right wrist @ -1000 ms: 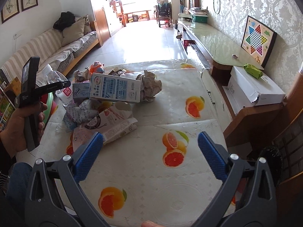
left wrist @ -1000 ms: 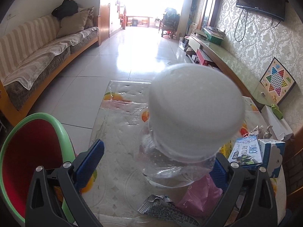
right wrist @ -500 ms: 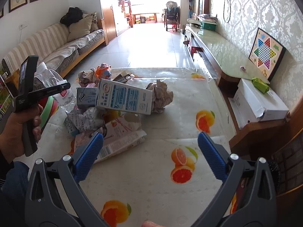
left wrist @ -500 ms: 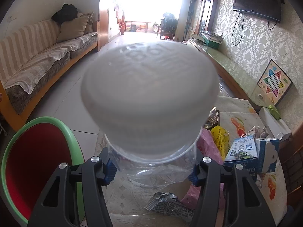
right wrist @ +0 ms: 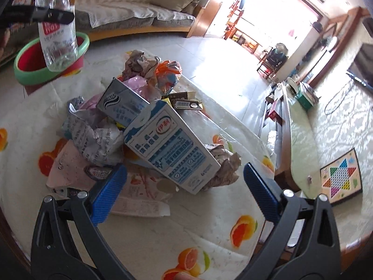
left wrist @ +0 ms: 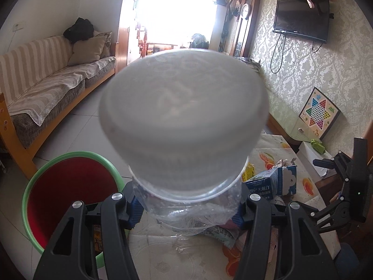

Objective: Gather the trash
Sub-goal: 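Grasp the plastic water bottle by its cap with the left gripper, then grasp the blue-white milk carton with the right gripper while the left gripper holds the bottle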

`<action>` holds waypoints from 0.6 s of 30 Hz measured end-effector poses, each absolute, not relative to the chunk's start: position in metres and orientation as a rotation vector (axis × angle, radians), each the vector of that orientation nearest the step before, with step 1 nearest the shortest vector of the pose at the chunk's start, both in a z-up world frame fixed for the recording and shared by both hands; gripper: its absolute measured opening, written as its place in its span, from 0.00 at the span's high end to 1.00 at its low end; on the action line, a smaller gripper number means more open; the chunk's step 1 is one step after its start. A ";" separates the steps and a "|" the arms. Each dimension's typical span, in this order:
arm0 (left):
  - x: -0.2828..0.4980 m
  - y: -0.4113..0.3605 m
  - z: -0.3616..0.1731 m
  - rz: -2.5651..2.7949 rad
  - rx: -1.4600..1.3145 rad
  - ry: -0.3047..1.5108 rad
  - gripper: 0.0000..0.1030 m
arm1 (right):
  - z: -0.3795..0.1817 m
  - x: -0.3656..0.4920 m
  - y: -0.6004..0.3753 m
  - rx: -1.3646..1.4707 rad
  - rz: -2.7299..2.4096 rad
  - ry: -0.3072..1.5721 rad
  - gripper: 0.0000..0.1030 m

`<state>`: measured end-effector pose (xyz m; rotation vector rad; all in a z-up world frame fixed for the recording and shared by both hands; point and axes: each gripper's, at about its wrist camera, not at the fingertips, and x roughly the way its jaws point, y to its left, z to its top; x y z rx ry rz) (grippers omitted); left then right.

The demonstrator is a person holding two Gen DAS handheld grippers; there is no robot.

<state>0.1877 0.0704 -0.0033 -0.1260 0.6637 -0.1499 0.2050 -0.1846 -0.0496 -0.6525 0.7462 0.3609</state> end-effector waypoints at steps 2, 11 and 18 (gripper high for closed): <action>0.183 0.072 -0.003 -0.157 -0.144 0.663 0.46 | -0.057 0.212 -0.176 -0.702 0.380 0.760 0.04; 0.176 0.063 -0.012 -0.186 -0.128 0.670 0.46 | -0.072 0.237 -0.165 -0.818 0.441 0.759 0.11; 0.170 0.063 -0.017 -0.191 -0.135 0.682 0.46 | -0.072 0.243 -0.169 -0.767 0.469 0.818 0.37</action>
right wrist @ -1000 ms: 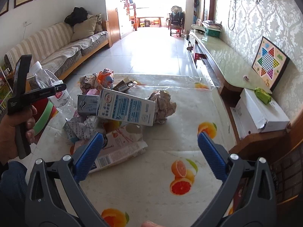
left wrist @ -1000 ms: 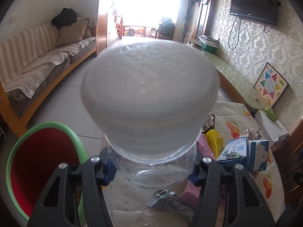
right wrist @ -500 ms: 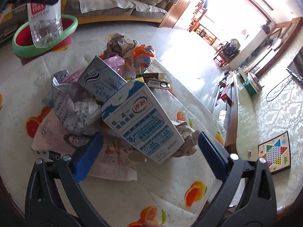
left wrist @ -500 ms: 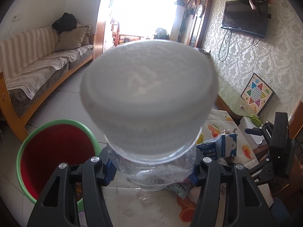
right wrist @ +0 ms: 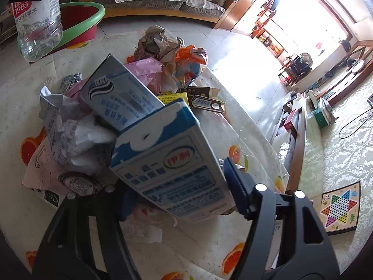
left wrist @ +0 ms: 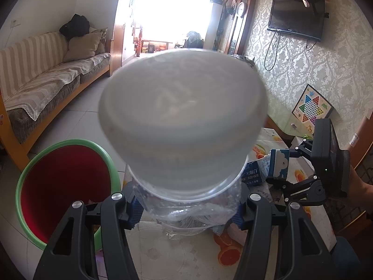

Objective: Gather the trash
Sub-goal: 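Grasp the blue-white milk carton with the right gripper while the left gripper holds the bottle, then drop the bottle into the bucket with the left gripper while the right gripper drops the milk carton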

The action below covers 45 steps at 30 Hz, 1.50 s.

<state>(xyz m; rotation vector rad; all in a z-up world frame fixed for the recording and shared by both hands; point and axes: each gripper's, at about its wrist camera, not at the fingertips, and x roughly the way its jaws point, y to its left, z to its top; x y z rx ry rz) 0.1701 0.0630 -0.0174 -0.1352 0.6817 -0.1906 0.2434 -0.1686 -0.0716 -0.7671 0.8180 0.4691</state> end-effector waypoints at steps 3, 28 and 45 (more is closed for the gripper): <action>0.172 0.061 -0.014 -0.189 -0.132 0.687 0.46 | -0.062 0.242 -0.175 -0.719 0.455 0.823 0.38; 0.152 0.121 0.020 -0.071 -0.111 0.686 0.46 | 0.024 0.170 -0.162 -0.352 0.356 0.747 0.39; 0.191 0.241 -0.022 0.076 -0.178 0.758 0.46 | 0.028 0.179 -0.035 -0.262 0.530 0.760 0.40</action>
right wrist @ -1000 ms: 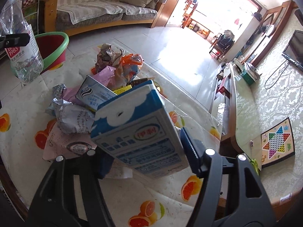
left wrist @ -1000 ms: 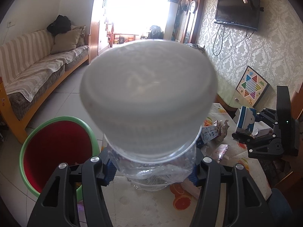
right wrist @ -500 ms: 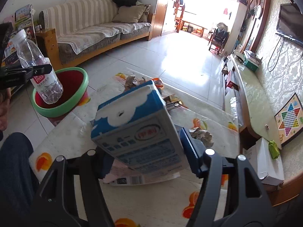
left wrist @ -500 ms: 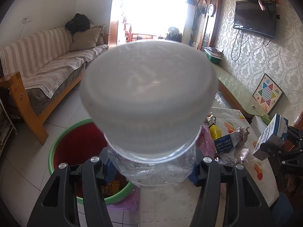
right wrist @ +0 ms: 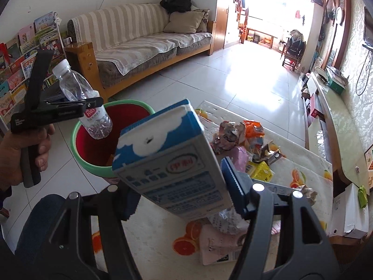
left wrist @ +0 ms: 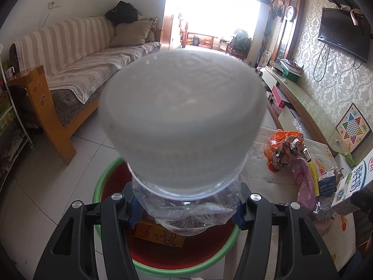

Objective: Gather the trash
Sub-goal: 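Drop the bottle into the bucket with the left gripper while the right gripper drops the milk carton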

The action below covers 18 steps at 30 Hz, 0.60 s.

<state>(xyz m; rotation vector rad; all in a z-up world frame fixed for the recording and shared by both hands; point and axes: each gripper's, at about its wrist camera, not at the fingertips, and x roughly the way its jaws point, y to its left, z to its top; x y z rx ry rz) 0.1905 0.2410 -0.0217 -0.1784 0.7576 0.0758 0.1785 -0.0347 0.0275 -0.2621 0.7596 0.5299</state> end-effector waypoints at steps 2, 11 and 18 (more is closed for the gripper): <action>0.199 0.242 -0.027 0.072 -0.187 0.780 0.45 | 0.028 0.180 -0.022 -0.257 0.545 0.760 0.40; 0.190 0.263 -0.033 0.087 -0.216 0.768 0.23 | 0.028 0.194 0.018 -0.255 0.591 0.763 0.40; 0.161 0.288 -0.019 0.152 -0.224 0.730 0.15 | 0.020 0.209 0.060 -0.247 0.633 0.779 0.40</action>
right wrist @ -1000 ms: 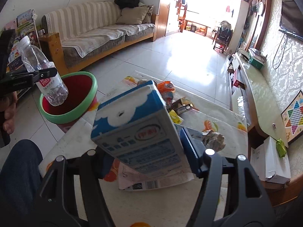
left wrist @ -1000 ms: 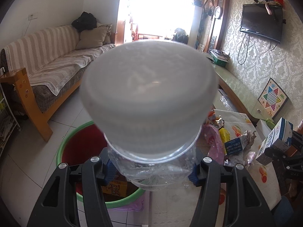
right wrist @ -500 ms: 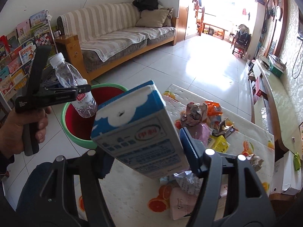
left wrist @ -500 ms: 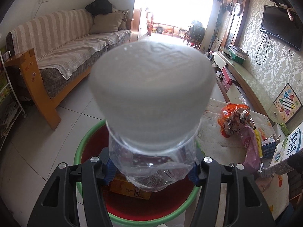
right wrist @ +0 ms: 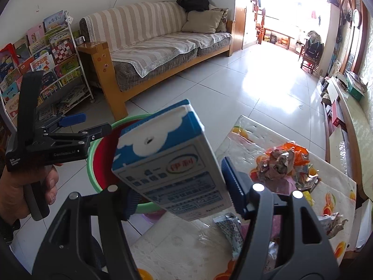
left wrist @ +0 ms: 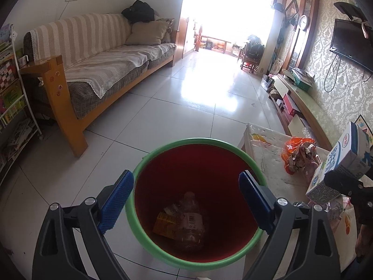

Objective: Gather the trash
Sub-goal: 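Drop the bottle into the bucket with the left gripper while the right gripper drops the milk carton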

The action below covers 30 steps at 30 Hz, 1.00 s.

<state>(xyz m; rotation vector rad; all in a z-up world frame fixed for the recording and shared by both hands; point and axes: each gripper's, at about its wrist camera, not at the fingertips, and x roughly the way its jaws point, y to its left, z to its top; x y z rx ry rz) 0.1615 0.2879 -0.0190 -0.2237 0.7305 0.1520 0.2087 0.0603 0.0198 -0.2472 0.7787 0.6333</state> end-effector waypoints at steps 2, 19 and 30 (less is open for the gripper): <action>0.153 0.297 -0.017 0.165 -0.227 0.727 0.15 | 0.016 0.212 0.076 -0.248 0.649 0.779 0.40; 0.106 0.346 -0.017 0.216 -0.257 0.717 0.14 | -0.042 0.229 0.180 -0.324 0.672 0.851 0.25; 0.108 0.337 -0.011 0.214 -0.254 0.707 0.14 | -0.026 0.216 0.170 -0.368 0.626 0.793 0.05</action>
